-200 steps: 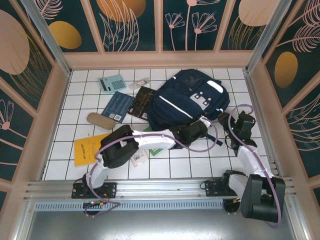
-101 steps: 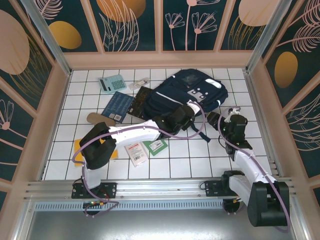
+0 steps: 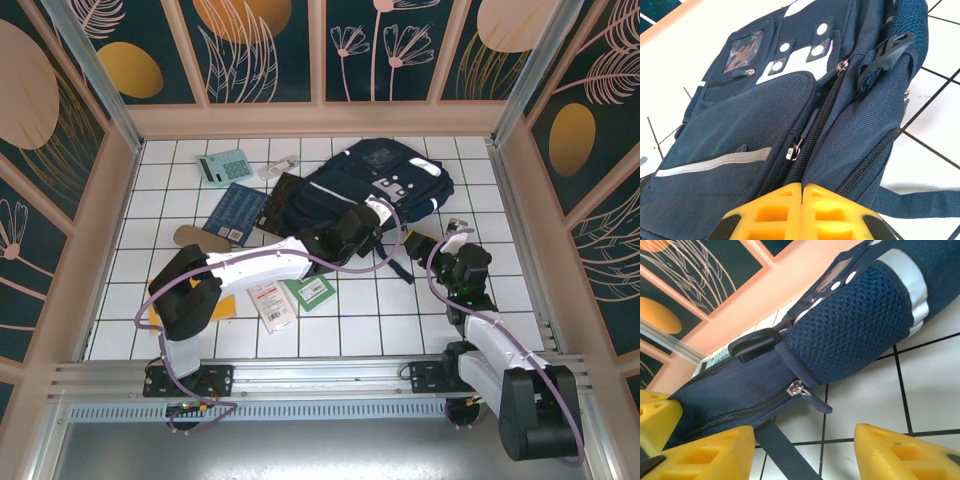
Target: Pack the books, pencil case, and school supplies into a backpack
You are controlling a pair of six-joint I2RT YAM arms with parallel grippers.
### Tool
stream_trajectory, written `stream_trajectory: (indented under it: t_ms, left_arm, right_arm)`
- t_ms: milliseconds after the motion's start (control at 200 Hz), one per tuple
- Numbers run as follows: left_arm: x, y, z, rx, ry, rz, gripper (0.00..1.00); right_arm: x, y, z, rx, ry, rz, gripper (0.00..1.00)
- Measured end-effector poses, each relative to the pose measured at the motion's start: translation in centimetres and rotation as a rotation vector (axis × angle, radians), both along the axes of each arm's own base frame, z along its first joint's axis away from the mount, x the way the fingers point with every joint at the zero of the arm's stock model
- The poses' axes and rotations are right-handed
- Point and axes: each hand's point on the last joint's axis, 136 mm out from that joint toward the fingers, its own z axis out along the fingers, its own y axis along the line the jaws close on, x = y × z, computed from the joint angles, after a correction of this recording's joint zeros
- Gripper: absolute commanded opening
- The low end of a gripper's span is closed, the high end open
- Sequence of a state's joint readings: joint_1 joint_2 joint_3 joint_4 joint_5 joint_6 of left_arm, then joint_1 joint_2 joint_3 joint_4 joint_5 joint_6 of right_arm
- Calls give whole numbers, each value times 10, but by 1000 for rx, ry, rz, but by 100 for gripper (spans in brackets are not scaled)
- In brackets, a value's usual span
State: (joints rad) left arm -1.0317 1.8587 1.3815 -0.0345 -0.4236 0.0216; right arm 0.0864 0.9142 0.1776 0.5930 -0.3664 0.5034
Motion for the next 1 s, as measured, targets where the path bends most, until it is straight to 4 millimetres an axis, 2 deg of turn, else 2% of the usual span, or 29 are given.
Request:
stream_trajectory:
  t_ms: [115,305,440,716,996]
  left_arm:
    - [2,2,5,-15,1,6,0]
    - [3,5,10,-31,1,13,0]
    - [5,7,17,-48,0,14,0]
    - [7,10,23,-66,2,18,0]
    - [5,10,23,-70,12,10,0]
  right_arm:
    - [0,10,5,17,-27,61,60]
    - [9,26,-2,79,36,176,63]
    - [18,29,-2,135,59,218,68]
    - [21,36,17,165,-2,293,74]
    - [28,34,12,176,16,291,80]
